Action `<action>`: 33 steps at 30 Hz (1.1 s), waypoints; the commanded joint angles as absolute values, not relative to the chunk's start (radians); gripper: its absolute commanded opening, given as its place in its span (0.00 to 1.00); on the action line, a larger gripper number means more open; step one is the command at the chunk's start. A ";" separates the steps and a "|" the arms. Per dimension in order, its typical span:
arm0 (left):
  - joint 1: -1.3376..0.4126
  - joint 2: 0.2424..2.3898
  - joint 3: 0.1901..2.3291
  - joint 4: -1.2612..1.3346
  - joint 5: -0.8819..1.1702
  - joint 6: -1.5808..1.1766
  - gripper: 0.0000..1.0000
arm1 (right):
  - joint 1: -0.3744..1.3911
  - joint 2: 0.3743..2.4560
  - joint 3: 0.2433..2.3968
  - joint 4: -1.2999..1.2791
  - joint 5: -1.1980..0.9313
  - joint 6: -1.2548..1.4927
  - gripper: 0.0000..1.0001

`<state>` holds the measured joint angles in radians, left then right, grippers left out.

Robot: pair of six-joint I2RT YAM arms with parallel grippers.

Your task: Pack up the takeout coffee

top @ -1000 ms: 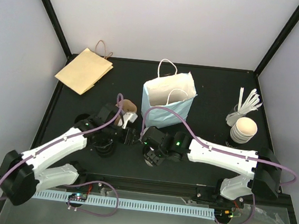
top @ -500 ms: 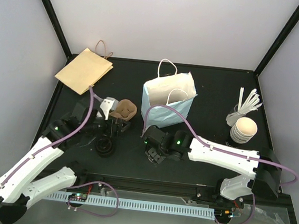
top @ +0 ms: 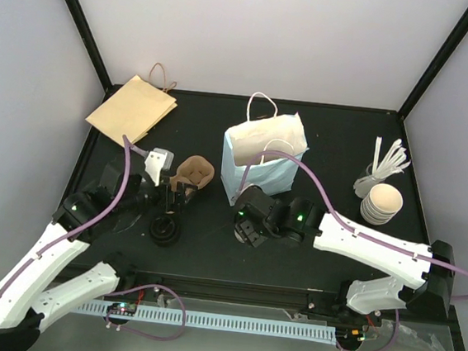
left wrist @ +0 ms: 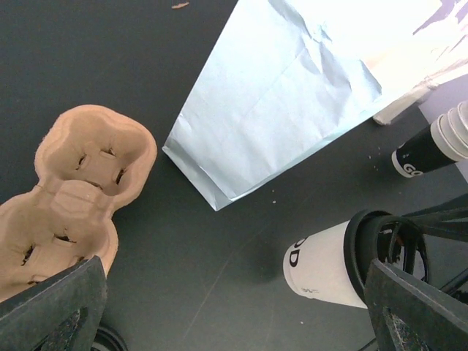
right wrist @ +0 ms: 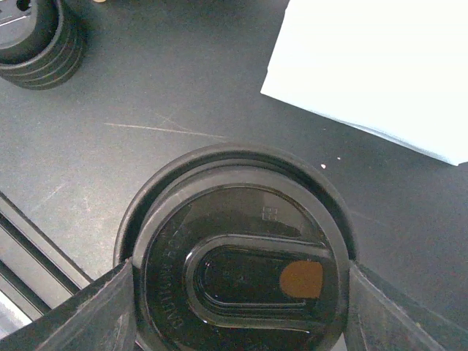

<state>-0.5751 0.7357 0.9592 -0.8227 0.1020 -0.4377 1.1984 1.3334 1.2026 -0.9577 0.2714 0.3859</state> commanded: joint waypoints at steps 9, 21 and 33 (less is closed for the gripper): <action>-0.565 0.748 0.933 -0.717 0.234 -0.430 0.99 | 1.174 1.332 1.192 -0.988 0.255 0.423 0.68; -0.566 0.835 1.042 -0.675 0.149 -0.360 0.99 | 1.161 1.288 1.132 -0.961 0.230 0.419 0.68; -0.561 1.046 1.312 -0.729 0.114 -0.276 0.99 | 1.140 1.174 1.142 -1.023 0.197 0.402 0.68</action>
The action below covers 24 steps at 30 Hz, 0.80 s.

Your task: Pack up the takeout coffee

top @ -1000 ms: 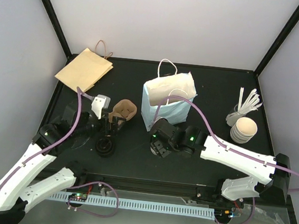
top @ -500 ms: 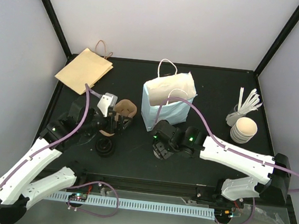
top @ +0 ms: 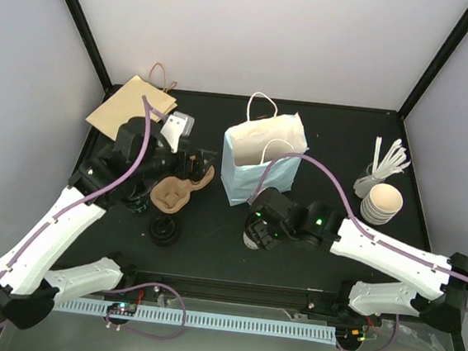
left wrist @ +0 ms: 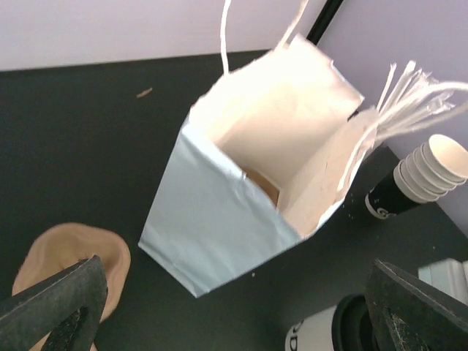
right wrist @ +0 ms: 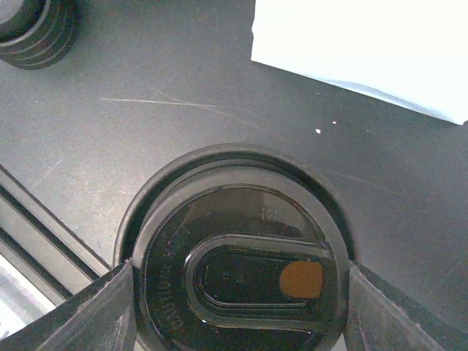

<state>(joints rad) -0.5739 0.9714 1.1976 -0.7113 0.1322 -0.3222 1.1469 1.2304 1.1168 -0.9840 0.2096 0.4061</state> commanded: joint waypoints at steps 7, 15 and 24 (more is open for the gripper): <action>-0.547 1.260 1.513 -0.735 0.146 -0.169 0.99 | 1.132 1.088 1.286 -1.135 0.203 0.394 0.68; -0.457 1.542 1.720 -0.737 0.295 -0.063 0.89 | 1.123 1.088 1.540 -1.272 0.206 0.372 0.68; -0.431 1.681 1.747 -0.686 0.476 0.066 0.85 | 1.119 1.184 1.861 -1.327 0.228 0.321 0.66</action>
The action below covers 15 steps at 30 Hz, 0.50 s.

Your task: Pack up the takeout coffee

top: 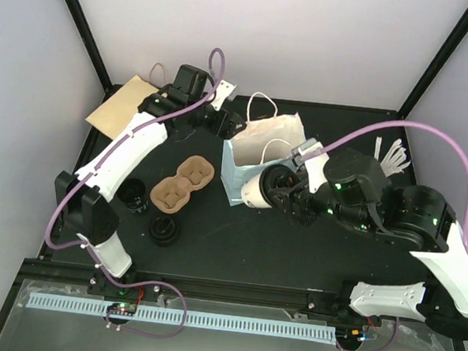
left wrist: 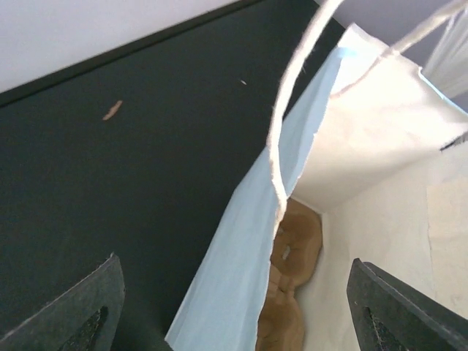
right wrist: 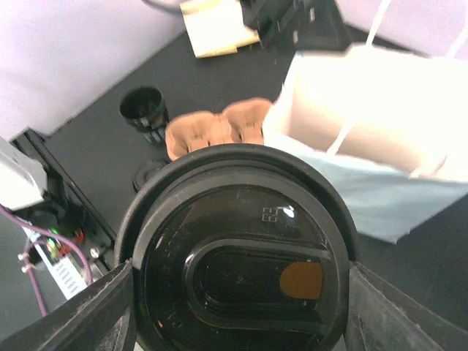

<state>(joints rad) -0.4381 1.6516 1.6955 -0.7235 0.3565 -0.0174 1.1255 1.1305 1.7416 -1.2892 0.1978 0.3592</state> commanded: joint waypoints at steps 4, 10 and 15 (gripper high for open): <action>-0.431 1.716 1.755 -0.681 0.505 0.075 0.81 | 1.117 1.243 1.982 -1.321 0.279 0.294 0.65; -0.429 1.726 1.727 -0.638 0.532 0.073 0.79 | 1.091 1.315 2.125 -1.286 0.421 0.248 0.65; -0.429 1.733 1.720 -0.648 0.534 0.088 0.77 | 1.064 1.337 2.127 -1.211 0.570 0.215 0.64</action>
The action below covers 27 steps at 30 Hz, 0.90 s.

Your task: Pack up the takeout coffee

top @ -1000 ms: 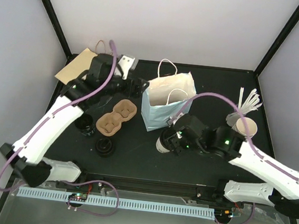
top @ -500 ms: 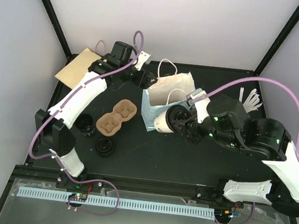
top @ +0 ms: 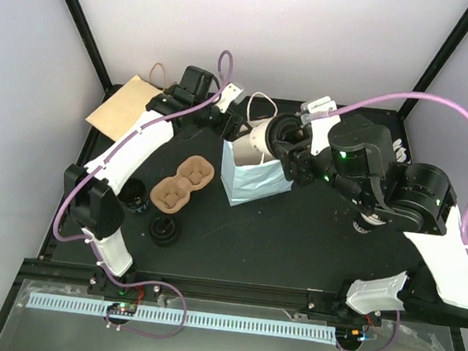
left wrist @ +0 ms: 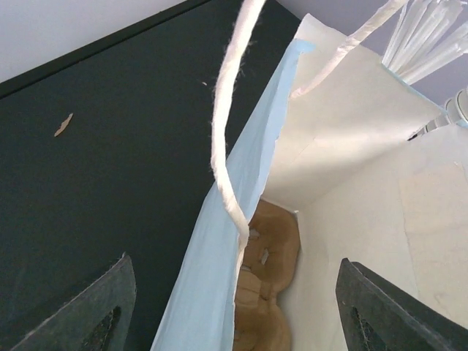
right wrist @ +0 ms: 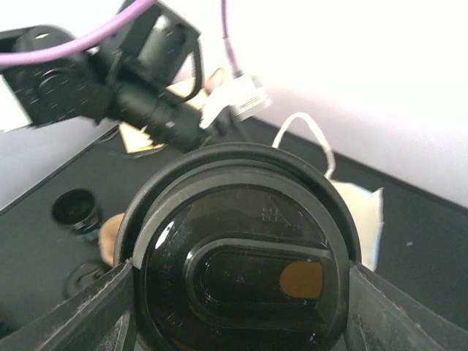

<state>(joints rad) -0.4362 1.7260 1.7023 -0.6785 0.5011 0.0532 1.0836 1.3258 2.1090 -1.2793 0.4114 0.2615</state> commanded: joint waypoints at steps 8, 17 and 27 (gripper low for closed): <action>-0.429 1.749 1.721 -0.661 0.503 0.106 0.71 | 0.985 1.342 2.068 -1.098 0.649 0.153 0.62; -0.429 1.773 1.756 -0.679 0.492 0.110 0.50 | 0.848 1.405 1.993 -1.143 0.496 0.183 0.62; -0.434 1.798 1.807 -0.738 0.440 0.146 0.06 | 0.786 1.480 1.972 -1.194 0.352 0.199 0.61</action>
